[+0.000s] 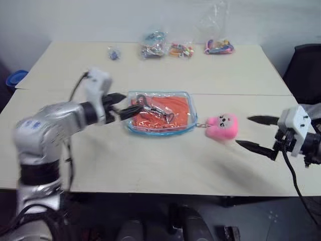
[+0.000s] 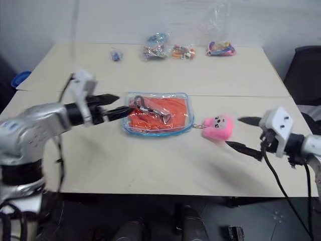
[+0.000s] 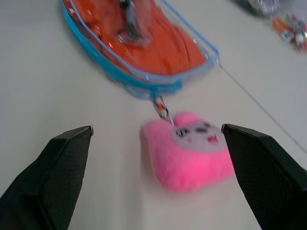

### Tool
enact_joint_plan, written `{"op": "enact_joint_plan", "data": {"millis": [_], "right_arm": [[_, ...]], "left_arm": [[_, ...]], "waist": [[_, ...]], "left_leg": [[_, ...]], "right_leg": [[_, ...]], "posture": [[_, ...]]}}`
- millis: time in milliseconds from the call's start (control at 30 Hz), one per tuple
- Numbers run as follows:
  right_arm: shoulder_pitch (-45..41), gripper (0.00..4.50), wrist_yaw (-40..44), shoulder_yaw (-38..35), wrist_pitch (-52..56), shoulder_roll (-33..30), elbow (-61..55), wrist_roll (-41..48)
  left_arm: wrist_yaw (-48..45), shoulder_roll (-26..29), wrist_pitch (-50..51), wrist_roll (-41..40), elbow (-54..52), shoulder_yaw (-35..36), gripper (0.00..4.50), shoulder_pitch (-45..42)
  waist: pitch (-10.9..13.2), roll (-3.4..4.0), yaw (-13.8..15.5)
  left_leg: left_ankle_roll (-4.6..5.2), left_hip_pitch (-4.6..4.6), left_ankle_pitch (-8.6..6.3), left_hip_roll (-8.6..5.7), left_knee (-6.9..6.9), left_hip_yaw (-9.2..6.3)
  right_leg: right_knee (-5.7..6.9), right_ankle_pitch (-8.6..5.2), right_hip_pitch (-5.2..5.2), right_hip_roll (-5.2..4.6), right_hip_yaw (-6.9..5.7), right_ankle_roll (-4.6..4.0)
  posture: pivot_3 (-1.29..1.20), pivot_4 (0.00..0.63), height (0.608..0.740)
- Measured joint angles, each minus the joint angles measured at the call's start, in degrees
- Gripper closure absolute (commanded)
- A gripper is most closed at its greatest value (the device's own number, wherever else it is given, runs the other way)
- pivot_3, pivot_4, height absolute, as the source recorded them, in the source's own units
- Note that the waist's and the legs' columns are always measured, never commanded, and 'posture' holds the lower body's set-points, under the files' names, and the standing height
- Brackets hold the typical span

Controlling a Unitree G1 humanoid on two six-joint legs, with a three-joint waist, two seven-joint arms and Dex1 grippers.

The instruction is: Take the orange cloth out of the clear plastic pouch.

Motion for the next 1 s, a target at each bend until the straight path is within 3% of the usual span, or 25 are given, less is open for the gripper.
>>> {"op": "enact_joint_plan", "data": {"millis": [100,167,233,300,467,533,700,833,1000], "right_arm": [[-1.6,0.00,-2.4,1.5,3.3,1.2,-5.8,2.7],[-2.1,0.00,-3.8,2.7,5.2,1.8,-9.6,4.4],[-2.6,0.00,-5.1,3.5,6.9,1.9,-12.0,5.6],[-3.3,0.00,-6.4,3.6,8.3,2.0,-13.7,6.4],[-3.2,0.00,-7.3,3.6,9.0,2.0,-14.8,6.8],[-3.2,0.00,-7.3,3.7,9.2,2.0,-14.8,6.8],[-3.4,0.00,-8.1,3.8,9.9,2.2,-15.0,7.4],[-3.1,0.00,-9.4,3.6,10.5,2.2,-16.4,8.1],[-0.3,0.00,-11.4,2.7,11.8,2.2,-19.3,9.4]], "left_arm": [[4.9,-5.9,7.3,2.5,7.1,-1.6,0.00,-6.5],[3.9,-2.4,4.5,5.8,10.0,-9.6,0.00,-8.6],[-0.8,4.5,-5.7,11.8,11.3,-19.6,0.00,-9.3],[-7.4,8.6,-17.2,16.3,14.6,-25.2,0.00,-10.2],[-27.4,12.9,-51.8,23.8,26.8,-29.8,0.00,-13.3],[-36.8,12.2,-65.7,26.0,35.3,-30.8,0.00,-15.7],[-51.2,7.6,-87.7,31.5,55.8,-33.1,0.00,-21.1],[-51.9,2.8,-97.4,37.4,70.1,-33.8,0.00,-25.6],[-47.0,-2.7,-101.5,43.0,80.6,-33.7,0.00,-29.1]], "waist": [[0.0,-0.02,-0.2],[0.0,-0.02,-0.5],[0.0,-0.02,-0.9],[0.0,-0.02,-0.9],[0.0,-0.02,-0.5],[0.0,-0.02,-0.1],[0.0,-0.07,0.2],[0.1,-0.11,0.3],[0.1,-0.17,0.2]], "left_leg": [[-0.14,0.01,0.08,0.03,-0.01,0.03],[-0.31,0.08,0.12,0.04,-0.06,0.05],[-0.53,0.17,0.14,0.05,-0.07,0.10],[-0.61,0.17,0.20,0.06,-0.06,0.09],[-0.57,0.10,0.22,0.08,-0.03,0.39],[-0.52,0.07,0.24,0.08,-0.03,0.51],[-0.33,-0.01,0.18,0.01,0.00,0.54],[-0.16,-0.08,0.10,0.03,0.00,0.51],[0.22,-0.18,-0.10,0.06,0.00,0.53]], "right_leg": [[0.03,-0.03,-0.07,0.07,0.02,-0.05],[0.09,-0.10,-0.13,0.08,0.07,-0.17],[0.15,-0.19,-0.19,0.08,0.11,-0.31],[0.20,-0.24,-0.19,0.09,0.09,-0.39],[0.19,-0.29,-0.21,0.11,0.03,-0.47],[0.17,-0.29,-0.23,0.12,0.00,-0.47],[0.08,-0.26,-0.23,0.15,-0.02,-0.43],[-0.03,-0.21,-0.22,0.16,-0.09,-0.34],[-0.30,-0.06,-0.22,0.10,-0.11,-0.10]], "posture": [[0.00,0.150,0.740],[0.00,0.150,0.740],[0.00,0.150,0.740],[0.00,0.150,0.740],[0.00,0.150,0.740],[0.00,0.150,0.740],[0.00,0.150,0.740],[0.00,0.150,0.740],[0.00,0.150,0.740]]}}
